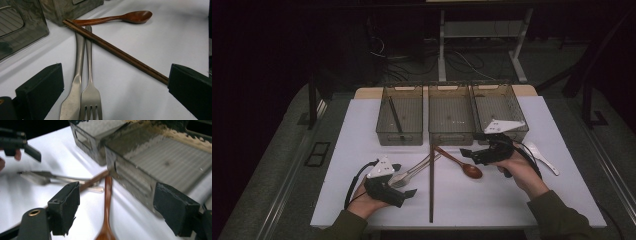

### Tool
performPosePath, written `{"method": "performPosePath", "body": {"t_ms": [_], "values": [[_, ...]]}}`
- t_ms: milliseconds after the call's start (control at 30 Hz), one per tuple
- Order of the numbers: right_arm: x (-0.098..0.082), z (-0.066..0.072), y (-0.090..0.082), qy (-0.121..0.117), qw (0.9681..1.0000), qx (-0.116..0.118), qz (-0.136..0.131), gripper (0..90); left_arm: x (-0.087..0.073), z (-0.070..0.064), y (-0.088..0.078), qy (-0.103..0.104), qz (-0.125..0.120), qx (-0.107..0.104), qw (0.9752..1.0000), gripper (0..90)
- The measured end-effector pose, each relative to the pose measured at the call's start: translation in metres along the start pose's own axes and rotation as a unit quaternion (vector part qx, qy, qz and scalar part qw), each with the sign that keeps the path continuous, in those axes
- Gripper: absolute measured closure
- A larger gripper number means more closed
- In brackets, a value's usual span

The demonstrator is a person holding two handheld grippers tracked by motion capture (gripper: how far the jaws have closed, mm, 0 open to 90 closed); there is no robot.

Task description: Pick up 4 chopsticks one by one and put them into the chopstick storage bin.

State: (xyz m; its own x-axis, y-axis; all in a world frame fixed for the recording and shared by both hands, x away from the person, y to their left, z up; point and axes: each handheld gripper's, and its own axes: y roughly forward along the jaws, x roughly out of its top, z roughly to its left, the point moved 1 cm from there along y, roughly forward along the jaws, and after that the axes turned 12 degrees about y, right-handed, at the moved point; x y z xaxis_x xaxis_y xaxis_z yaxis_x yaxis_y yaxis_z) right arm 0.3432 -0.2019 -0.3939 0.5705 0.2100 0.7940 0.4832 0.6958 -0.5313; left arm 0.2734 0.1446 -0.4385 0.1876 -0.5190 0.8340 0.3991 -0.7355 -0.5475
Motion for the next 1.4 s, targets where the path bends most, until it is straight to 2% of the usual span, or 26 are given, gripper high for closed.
{"method": "performPosePath", "body": {"t_ms": [100, 233, 467, 633, 700, 867, 1067, 1133, 1400], "values": [[-0.015, -0.004, -0.013, 0.004, 1.0, 0.002, -0.009, 20.1, 0.0, 0.0, 0.0, 0.001, 0.003, 0.002, 1.0, 1.7], [-0.035, -0.012, -0.027, 0.004, 0.9998, -0.009, -0.017, 19.2, 0.0, 0.0, 0.0, -0.002, 0.003, 0.008, 1.0, 3.8], [-0.064, -0.014, -0.042, 0.011, 0.9995, -0.02, -0.02, 17.5, 0.002, 0.0, -0.002, -0.002, 0.004, 0.012, 0.9999, 10.4], [-0.082, -0.013, -0.05, 0.008, 0.9998, -0.011, -0.015, 15.4, 0.004, 0.0, -0.002, -0.001, 0.001, 0.011, 0.9999, 16.4], [-0.088, -0.013, -0.053, 0.006, 0.9999, -0.009, -0.012, 15.5, 0.004, 0.0, -0.003, 0.002, 0.004, 0.002, 1.0, 21.7], [-0.099, -0.015, -0.063, 0.014, 0.9998, -0.011, -0.012, 15.5, 0.01, -0.002, 0.0, 0.005, 0.003, 0.005, 1.0, 37.2], [-0.104, -0.018, -0.071, 0.019, 0.9995, -0.023, -0.014, 15.5, 0.019, -0.001, 0.014, 0.0, 0.027, 0.014, 0.9995, 49.1], [-0.104, -0.019, -0.072, 0.021, 0.9993, -0.025, -0.016, 15.5, 0.022, -0.001, 0.02, -0.005, 0.033, 0.019, 0.9993, 49.3], [-0.105, -0.018, -0.069, 0.019, 0.9994, -0.027, -0.01, 15.5, 0.034, -0.002, 0.047, -0.001, 0.06, 0.025, 0.9979, 42.7]]}}
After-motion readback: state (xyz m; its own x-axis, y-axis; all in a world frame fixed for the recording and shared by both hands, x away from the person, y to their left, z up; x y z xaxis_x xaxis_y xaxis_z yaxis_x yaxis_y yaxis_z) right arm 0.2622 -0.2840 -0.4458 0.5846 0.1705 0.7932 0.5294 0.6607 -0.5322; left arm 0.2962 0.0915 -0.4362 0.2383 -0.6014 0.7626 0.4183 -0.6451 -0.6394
